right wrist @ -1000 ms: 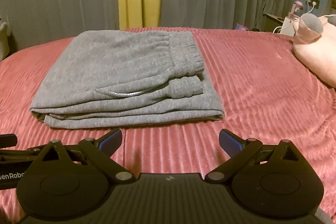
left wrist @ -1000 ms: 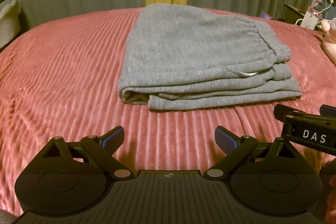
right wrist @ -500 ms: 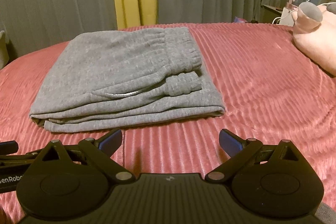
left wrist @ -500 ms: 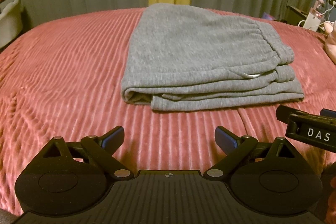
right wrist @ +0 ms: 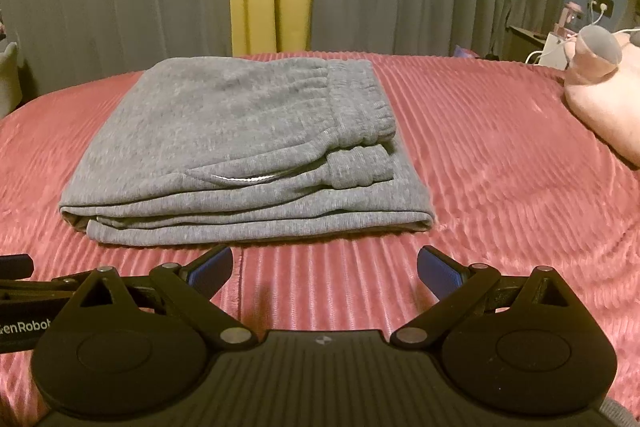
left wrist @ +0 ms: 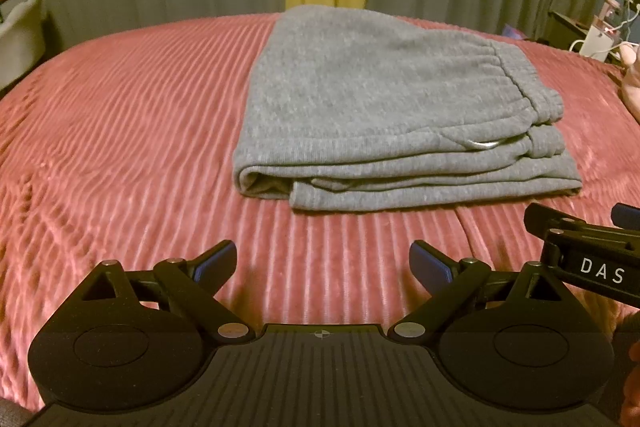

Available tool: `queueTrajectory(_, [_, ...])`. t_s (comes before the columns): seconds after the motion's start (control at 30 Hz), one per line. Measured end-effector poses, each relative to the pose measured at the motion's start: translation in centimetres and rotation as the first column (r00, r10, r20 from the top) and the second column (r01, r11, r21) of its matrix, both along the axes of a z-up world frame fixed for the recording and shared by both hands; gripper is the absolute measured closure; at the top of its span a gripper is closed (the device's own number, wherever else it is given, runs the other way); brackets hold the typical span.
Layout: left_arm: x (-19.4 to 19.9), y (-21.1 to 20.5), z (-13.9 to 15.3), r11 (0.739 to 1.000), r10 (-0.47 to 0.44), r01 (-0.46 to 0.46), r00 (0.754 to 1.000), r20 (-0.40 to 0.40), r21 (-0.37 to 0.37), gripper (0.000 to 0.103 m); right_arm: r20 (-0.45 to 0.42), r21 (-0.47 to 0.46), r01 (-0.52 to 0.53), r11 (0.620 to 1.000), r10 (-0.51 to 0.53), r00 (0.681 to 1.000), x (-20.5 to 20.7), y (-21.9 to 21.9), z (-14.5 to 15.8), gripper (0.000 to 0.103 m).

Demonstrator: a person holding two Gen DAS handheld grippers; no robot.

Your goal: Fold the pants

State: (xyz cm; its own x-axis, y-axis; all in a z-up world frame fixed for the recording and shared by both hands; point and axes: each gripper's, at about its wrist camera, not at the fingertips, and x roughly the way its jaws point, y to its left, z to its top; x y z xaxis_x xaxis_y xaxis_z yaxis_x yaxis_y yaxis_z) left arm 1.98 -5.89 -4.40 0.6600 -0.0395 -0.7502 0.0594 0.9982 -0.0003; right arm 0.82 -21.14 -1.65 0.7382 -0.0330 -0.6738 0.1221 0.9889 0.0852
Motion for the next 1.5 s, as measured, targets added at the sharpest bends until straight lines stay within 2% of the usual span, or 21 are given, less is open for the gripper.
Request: queueTrajectory(1.5, [0.08,0.3,-0.18,1.0,-0.018,0.018,1.0,-0.005,-0.003,0.006,-0.001,-0.001,-0.001,1.0,0.001,1.0,0.19,0.12,-0.03,0.004])
